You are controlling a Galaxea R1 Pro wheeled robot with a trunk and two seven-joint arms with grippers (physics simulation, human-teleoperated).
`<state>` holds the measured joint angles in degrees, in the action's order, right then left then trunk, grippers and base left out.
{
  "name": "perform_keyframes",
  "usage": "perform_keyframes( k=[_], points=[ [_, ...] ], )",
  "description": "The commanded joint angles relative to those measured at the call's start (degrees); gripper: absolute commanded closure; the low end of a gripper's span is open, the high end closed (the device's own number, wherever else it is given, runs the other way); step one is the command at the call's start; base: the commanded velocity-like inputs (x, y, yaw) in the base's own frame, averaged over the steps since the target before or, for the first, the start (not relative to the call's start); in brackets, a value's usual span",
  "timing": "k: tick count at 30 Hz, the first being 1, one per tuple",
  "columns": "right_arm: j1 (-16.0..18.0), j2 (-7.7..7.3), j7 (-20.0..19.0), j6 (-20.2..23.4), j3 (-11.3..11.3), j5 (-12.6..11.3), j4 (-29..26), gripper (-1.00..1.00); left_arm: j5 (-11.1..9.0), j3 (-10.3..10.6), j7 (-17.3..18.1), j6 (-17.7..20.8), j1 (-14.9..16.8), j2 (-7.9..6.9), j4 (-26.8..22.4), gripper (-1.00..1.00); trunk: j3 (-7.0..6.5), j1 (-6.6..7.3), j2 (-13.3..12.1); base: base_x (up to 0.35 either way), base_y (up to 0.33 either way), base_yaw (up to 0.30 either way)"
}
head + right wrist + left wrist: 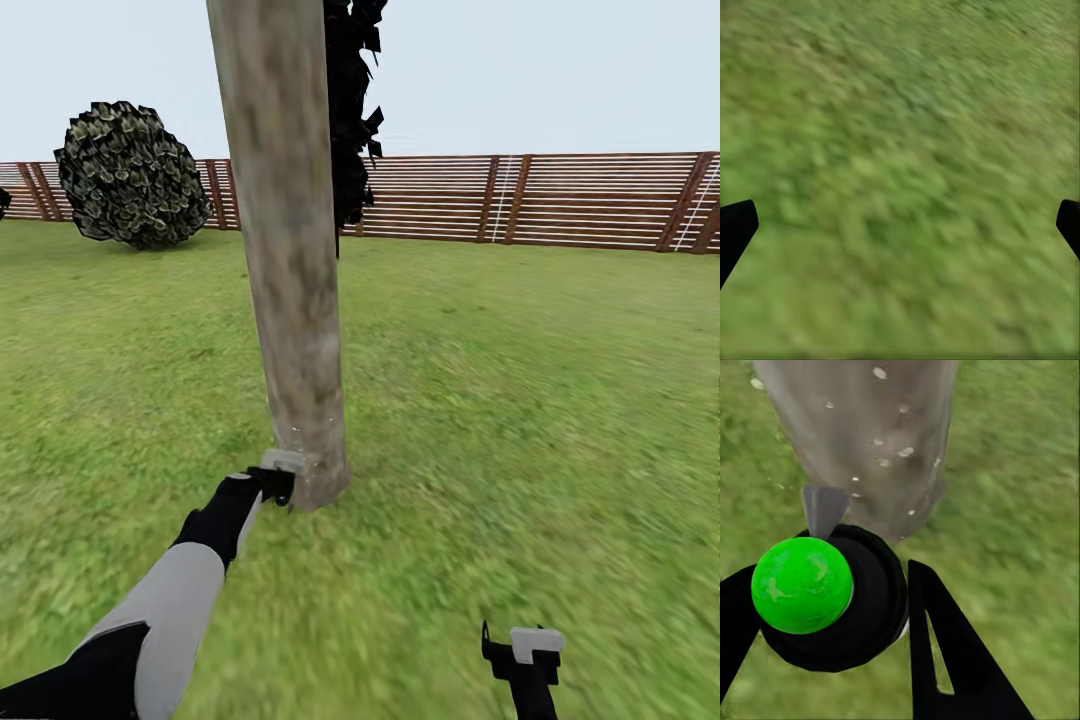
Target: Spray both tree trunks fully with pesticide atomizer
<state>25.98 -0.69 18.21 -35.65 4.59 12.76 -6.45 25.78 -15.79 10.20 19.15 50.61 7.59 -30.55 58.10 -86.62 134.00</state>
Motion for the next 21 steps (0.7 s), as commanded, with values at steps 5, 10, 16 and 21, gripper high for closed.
perform_keyframes(
  k=[5,10,16,21],
  points=[
    [0.04,-0.01,0.16,-0.13,0.42,0.6,0.12,-1.0,0.59,-0.47,0.67,2.8,0.7,-0.02,-4.28,1.0,0.07,0.0,0.02,0.0,0.0,0.0],
    [0.04,-0.01,0.16,-0.12,0.42,0.6,0.11,-1.0,0.52,-0.51,0.93,2.97,0.68,0.37,-4.51,1.0,0.07,0.0,0.02,0.0,0.0,0.0],
    [0.04,-0.01,0.16,-0.12,0.42,0.6,0.12,-1.0,0.59,-0.47,4.77,3.0,0.8,0.68,-5.19,1.0,0.07,0.0,0.02,-0.244,0.0,0.0],
    [0.04,-0.02,0.16,-0.12,0.42,0.6,0.13,-1.0,0.5,-0.03,5.65,3.25,2.61,1.06,-5.31,1.0,0.07,0.0,0.02,-0.076,0.0,0.0]
  ],
)
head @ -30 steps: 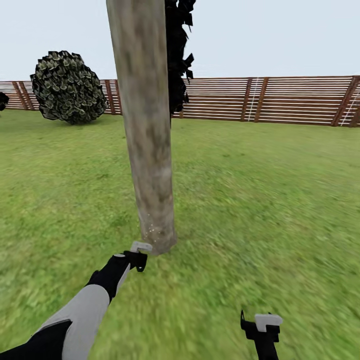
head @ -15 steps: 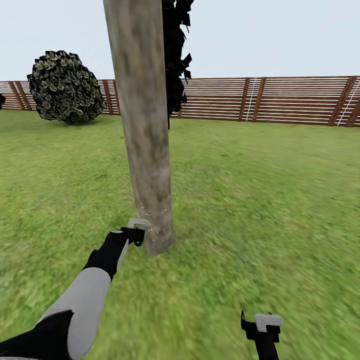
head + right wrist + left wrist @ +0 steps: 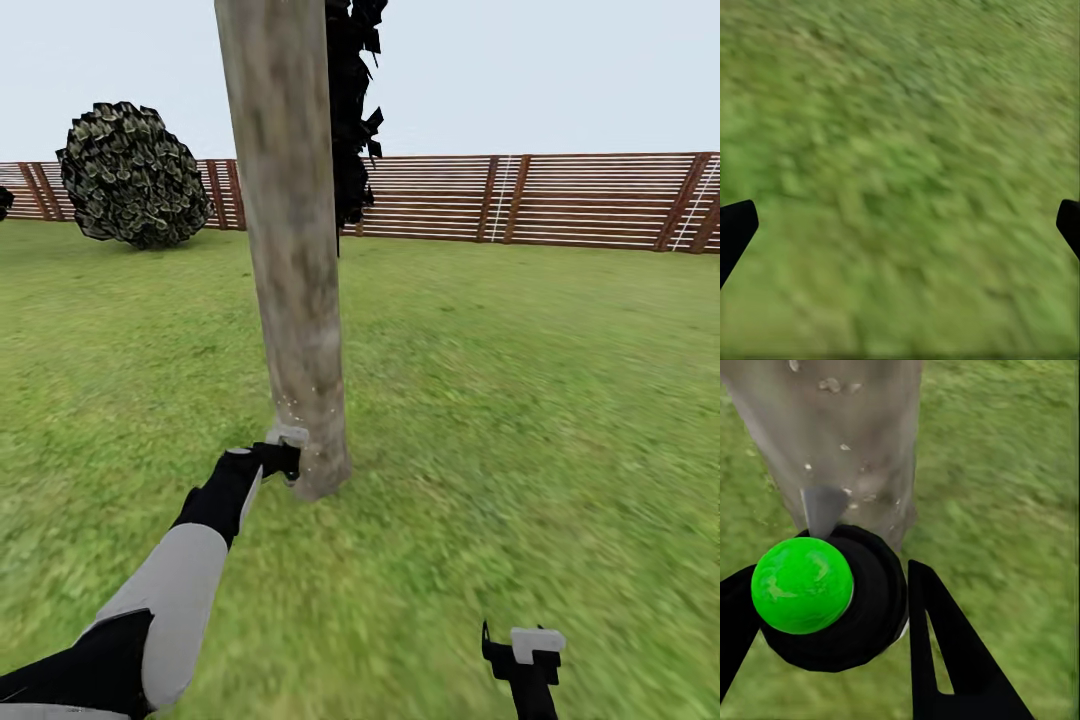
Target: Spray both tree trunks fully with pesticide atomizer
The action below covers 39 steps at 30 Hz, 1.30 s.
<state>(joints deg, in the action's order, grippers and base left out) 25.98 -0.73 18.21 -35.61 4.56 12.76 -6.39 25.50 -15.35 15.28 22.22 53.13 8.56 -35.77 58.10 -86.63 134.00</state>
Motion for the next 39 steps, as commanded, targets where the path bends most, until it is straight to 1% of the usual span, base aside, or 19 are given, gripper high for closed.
perform_keyframes(
  k=[1,2,5,6,9,10,11,14,16,21,27,29,31,39],
  points=[
    [0.04,0.02,0.16,-0.16,0.45,0.6,0.06,-1.0,0.78,-0.23,1.12,0.96,1.81,0.22,-0.09,1.0,0.06,0.01,0.02,-0.007,0.0,0.0],
    [0.04,0.02,0.16,-0.16,0.45,0.6,0.06,-1.0,0.8,-0.13,1.47,2.23,3.29,0.27,-0.14,1.0,0.06,0.01,0.02,-0.004,0.0,0.0],
    [0.04,0.02,0.16,-0.16,0.45,0.6,0.06,-1.0,0.84,-0.05,1.94,4.28,5.63,0.24,-0.33,1.0,0.06,0.01,0.02,-0.001,0.0,0.0],
    [0.04,0.03,0.16,-0.16,0.45,0.6,0.06,-1.0,0.86,-0.02,2.06,4.9,6.47,-0.12,-0.59,1.0,0.06,0.01,0.02,0.0,0.0,0.0],
    [0.04,0.01,0.16,-0.16,0.45,0.6,0.06,-1.0,0.91,0.08,2.15,5.15,6.31,-0.98,-2.31,1.0,0.06,0.01,0.02,0.0,0.0,0.0],
    [0.04,0.02,0.16,-0.16,0.45,0.6,0.06,-1.0,0.93,0.16,2.18,5.18,6.18,-1.53,-3.04,1.0,0.06,0.01,0.02,0.0,0.0,0.0],
    [0.04,0.02,0.16,-0.17,0.45,0.6,0.04,-1.0,0.96,0.22,2.2,5.18,6.09,-2.37,-3.58,1.0,0.06,0.01,0.02,0.0,0.0,0.0],
    [0.04,0.08,0.16,-0.17,0.45,0.6,-0.01,-1.0,1.15,0.3,2.14,5.12,5.97,-2.89,-3.88,1.0,0.06,0.01,0.02,0.0,0.0,0.0],
    [0.04,0.48,0.16,-0.17,0.42,0.52,-0.03,-1.0,1.46,0.18,2.05,5.17,5.93,-3.09,-3.96,1.0,0.06,0.01,0.02,0.005,-0.003,0.158],
    [0.04,0.21,0.08,-0.24,0.41,0.66,-0.03,-1.0,1.48,0.24,1.74,4.94,5.89,-3.11,-3.67,1.0,0.06,0.01,0.02,0.162,-0.116,0.082],
    [0.04,0.12,0.09,-0.25,0.45,0.69,-0.04,-1.0,1.46,0.03,1.51,4.94,5.83,-3.11,-3.33,1.0,0.06,0.01,0.02,0.087,-0.25,0.004],
    [0.04,0.11,0.13,-0.23,0.45,0.69,-0.03,-1.0,1.39,-0.19,1.46,4.9,5.12,-3.11,-3.42,1.0,0.06,0.01,0.02,-0.01,-0.276,0.0],
    [0.04,0.11,0.15,-0.21,0.45,0.69,-0.03,-1.0,1.25,-0.38,1.42,4.86,3.72,-3.11,-3.86,1.0,0.06,0.01,0.02,-0.077,-0.277,0.0],
    [0.04,0.11,0.16,-0.21,0.45,0.69,-0.03,-1.0,1.22,-0.45,1.04,4.85,3.03,-3.11,-3.37,1.0,0.06,0.01,0.02,-0.017,-0.278,0.026]
  ],
)
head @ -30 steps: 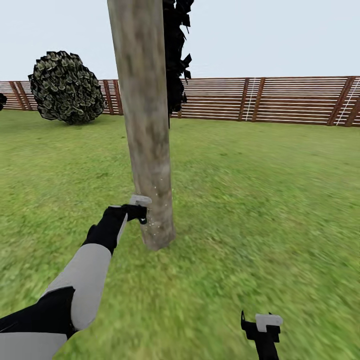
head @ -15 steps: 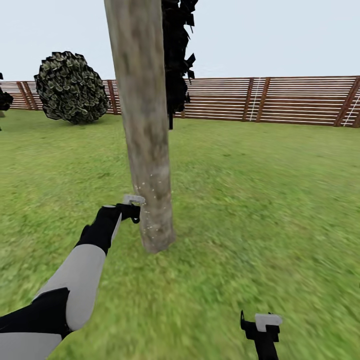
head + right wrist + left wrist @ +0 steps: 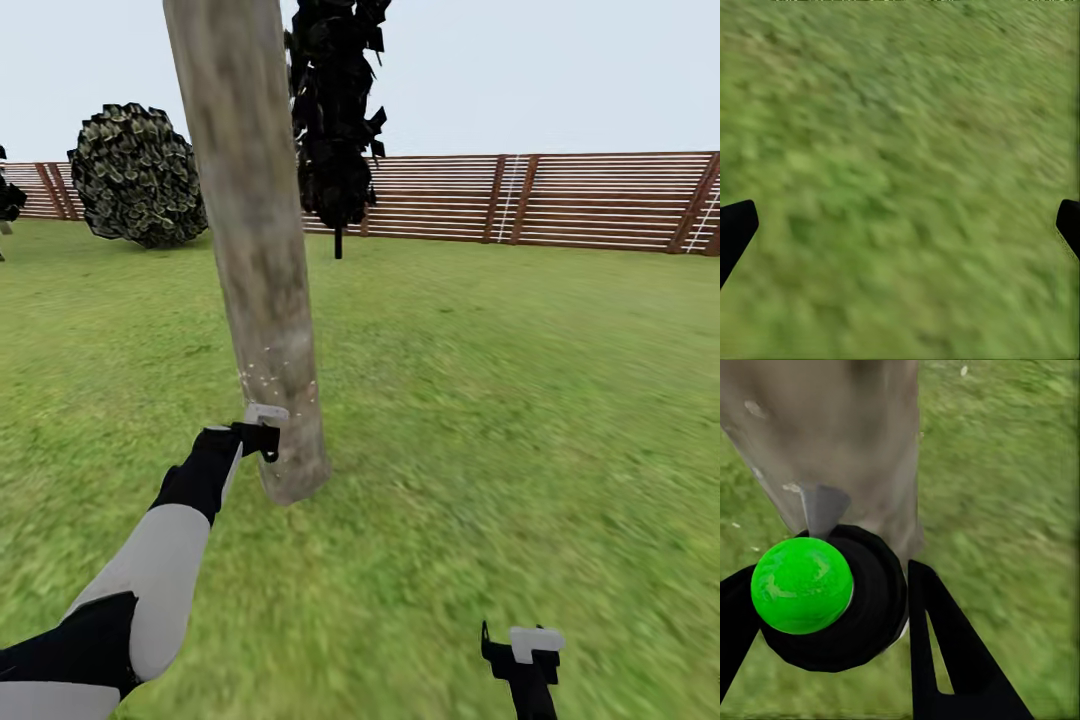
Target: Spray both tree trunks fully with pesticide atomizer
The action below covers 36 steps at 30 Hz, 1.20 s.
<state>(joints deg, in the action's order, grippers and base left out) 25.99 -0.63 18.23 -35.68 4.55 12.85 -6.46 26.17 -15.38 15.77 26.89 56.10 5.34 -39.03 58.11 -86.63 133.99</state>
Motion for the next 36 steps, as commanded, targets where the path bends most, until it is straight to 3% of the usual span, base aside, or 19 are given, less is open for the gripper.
perform_keyframes(
  k=[1,19,36],
  points=[
    [0.03,0.01,0.14,-0.14,0.46,0.6,0.04,-1.0,0.53,-0.43,0.52,0.18,-0.3,0.11,0.0,1.0,0.05,0.01,0.03,0.029,-0.278,0.217],
    [0.03,0.01,0.14,-0.09,0.37,0.6,0.04,-1.0,0.35,-0.63,-1.52,0.1,-1.08,0.19,0.09,1.0,0.05,0.01,0.03,0.102,-0.278,0.272],
    [0.03,0.01,0.14,-0.09,0.37,0.6,0.04,-1.0,0.37,-0.71,-1.53,0.1,-1.08,0.18,0.1,1.0,0.05,0.01,0.03,0.028,-0.278,0.055]
  ],
)
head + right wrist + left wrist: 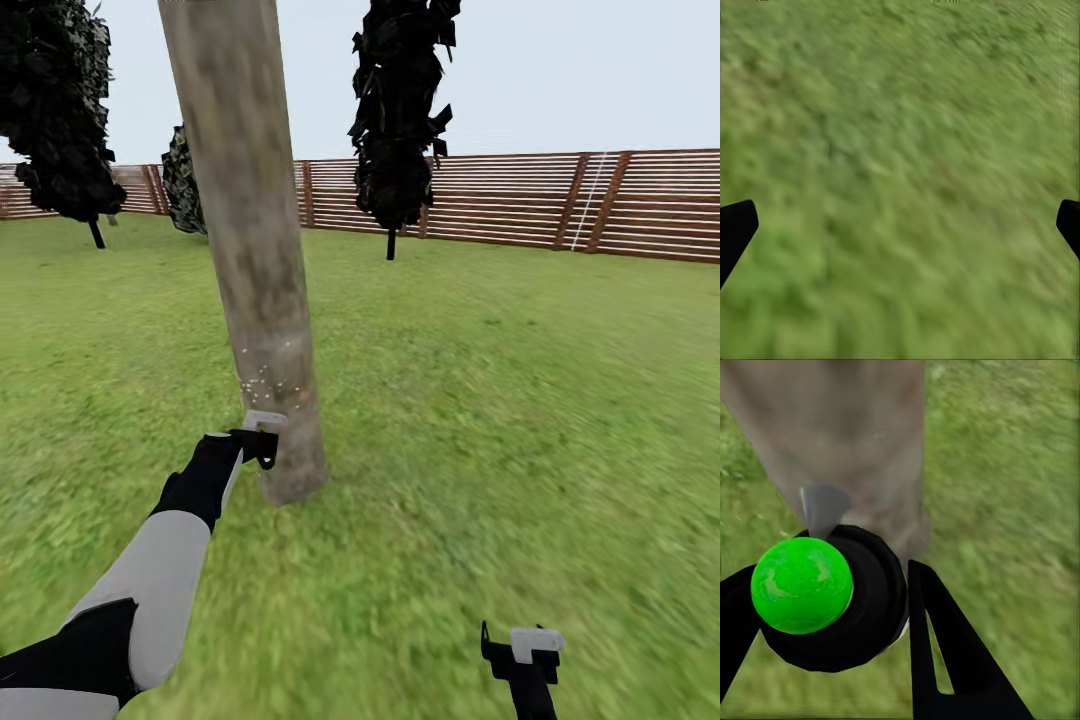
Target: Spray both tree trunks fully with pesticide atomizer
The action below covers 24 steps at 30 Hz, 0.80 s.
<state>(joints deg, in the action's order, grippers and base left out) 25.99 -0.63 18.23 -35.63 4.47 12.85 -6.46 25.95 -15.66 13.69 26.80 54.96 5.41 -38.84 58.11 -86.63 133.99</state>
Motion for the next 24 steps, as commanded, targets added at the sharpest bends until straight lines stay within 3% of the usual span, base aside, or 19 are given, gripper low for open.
perform_keyframes(
  k=[1,10,15,19,21,24],
  points=[
    [0.02,0.01,0.14,-0.14,0.45,0.6,0.04,-1.0,0.59,-0.43,0.55,0.18,0.06,0.12,-0.1,1.0,0.05,0.01,0.02,0.0,-0.278,0.257],
    [0.02,0.01,0.14,-0.14,0.45,0.6,0.04,-1.0,0.42,-0.46,0.55,0.12,-0.18,0.15,0.08,1.0,0.05,0.01,0.02,0.0,-0.278,0.275],
    [0.02,0.01,0.14,-0.14,0.45,0.6,0.04,-1.0,0.21,-0.61,0.56,-0.22,-2.25,0.86,1.3,1.0,0.05,0.01,0.02,0.0,-0.278,0.265],
    [0.02,0.01,0.14,-0.14,0.45,0.6,0.07,-1.0,-1.06,-4.66,0.72,-0.52,-3.68,-1.52,2.02,1.0,0.05,0.01,0.02,0.028,-0.278,0.055],
    [0.02,0.01,0.13,-0.14,0.45,0.6,0.07,-1.0,-1.34,-5.73,0.78,-0.78,-4.37,-4.65,2.23,1.0,0.05,0.01,0.02,0.082,-0.278,0.007],
    [0.02,0.01,0.11,-0.14,0.45,0.6,0.05,-1.0,-1.07,-5.47,0.74,-0.86,-4.55,-4.76,2.65,1.0,0.05,0.01,0.02,0.143,-0.26,0.001]
  ],
)
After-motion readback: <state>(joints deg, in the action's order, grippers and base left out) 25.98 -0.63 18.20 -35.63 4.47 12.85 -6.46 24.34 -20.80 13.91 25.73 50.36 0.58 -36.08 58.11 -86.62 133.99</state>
